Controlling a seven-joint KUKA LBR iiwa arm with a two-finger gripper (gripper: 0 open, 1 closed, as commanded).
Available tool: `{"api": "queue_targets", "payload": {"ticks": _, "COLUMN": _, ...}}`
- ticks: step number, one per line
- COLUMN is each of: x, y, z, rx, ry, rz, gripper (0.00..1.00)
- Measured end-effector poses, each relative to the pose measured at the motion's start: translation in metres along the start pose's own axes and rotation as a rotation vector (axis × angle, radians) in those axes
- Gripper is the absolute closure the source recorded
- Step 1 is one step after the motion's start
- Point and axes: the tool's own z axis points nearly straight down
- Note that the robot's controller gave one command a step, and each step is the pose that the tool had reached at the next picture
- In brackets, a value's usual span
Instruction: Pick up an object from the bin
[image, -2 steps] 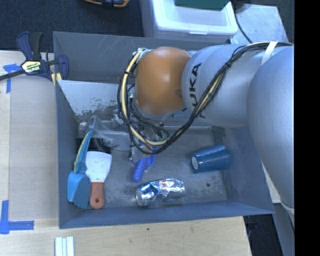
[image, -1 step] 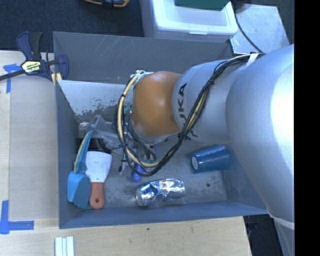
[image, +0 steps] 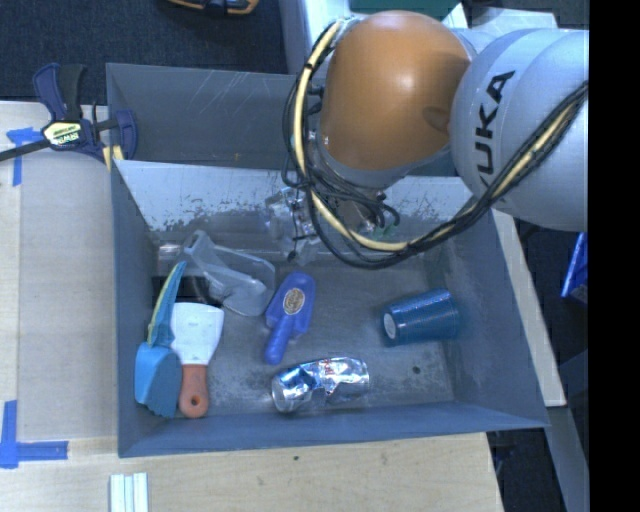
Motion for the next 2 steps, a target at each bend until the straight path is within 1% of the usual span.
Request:
{"api": "queue_targets", "payload": {"ticks": 1, "x": 0.0016, "y": 0.001, "z": 0.0043, "rx": -0.002, "ry": 0.008, "rz": 0.0, "gripper": 1.0}}
{"api": "queue_targets", "payload": {"ticks": 2, "x": 0.0071, "y": 0.0024, "z": 0.0083, "rx": -0.002, "ry": 0.005, "rz": -0.026, "gripper": 1.0}}
